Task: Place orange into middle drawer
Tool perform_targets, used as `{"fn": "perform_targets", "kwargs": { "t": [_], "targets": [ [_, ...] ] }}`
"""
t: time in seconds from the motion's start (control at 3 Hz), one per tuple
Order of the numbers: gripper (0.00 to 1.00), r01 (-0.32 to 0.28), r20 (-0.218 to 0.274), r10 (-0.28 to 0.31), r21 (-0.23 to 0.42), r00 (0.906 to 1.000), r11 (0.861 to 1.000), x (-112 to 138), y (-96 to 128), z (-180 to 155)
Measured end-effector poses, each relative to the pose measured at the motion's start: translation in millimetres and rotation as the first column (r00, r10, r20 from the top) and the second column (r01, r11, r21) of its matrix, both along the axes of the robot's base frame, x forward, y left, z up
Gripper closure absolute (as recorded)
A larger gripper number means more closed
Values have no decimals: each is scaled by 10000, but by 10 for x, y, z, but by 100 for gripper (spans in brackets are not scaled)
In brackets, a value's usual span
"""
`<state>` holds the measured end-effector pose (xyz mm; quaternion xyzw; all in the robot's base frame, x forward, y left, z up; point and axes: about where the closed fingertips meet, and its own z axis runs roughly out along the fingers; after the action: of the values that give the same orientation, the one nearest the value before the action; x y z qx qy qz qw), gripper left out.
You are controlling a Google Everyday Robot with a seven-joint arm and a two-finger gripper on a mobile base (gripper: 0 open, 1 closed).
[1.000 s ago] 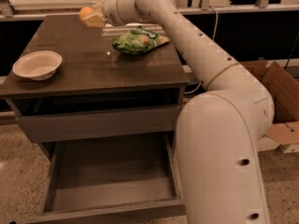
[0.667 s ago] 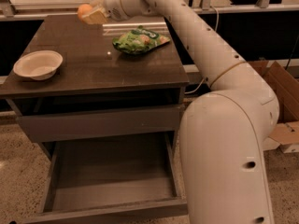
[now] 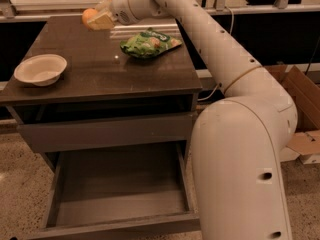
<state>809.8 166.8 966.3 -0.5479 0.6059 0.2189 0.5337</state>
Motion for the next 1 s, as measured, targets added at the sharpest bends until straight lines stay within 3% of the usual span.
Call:
{"fn": "perform_targets", "kwargs": {
  "t": [0.33, 0.67, 1.0],
  "targets": [
    [100, -361, 6, 361, 223, 9993, 9991, -109, -71, -35],
    [100, -700, 816, 639, 736, 9946, 9948, -595, -339, 366],
    [100, -748, 1030, 605, 1413, 9928, 9871, -1363, -581, 600]
  ]
}}
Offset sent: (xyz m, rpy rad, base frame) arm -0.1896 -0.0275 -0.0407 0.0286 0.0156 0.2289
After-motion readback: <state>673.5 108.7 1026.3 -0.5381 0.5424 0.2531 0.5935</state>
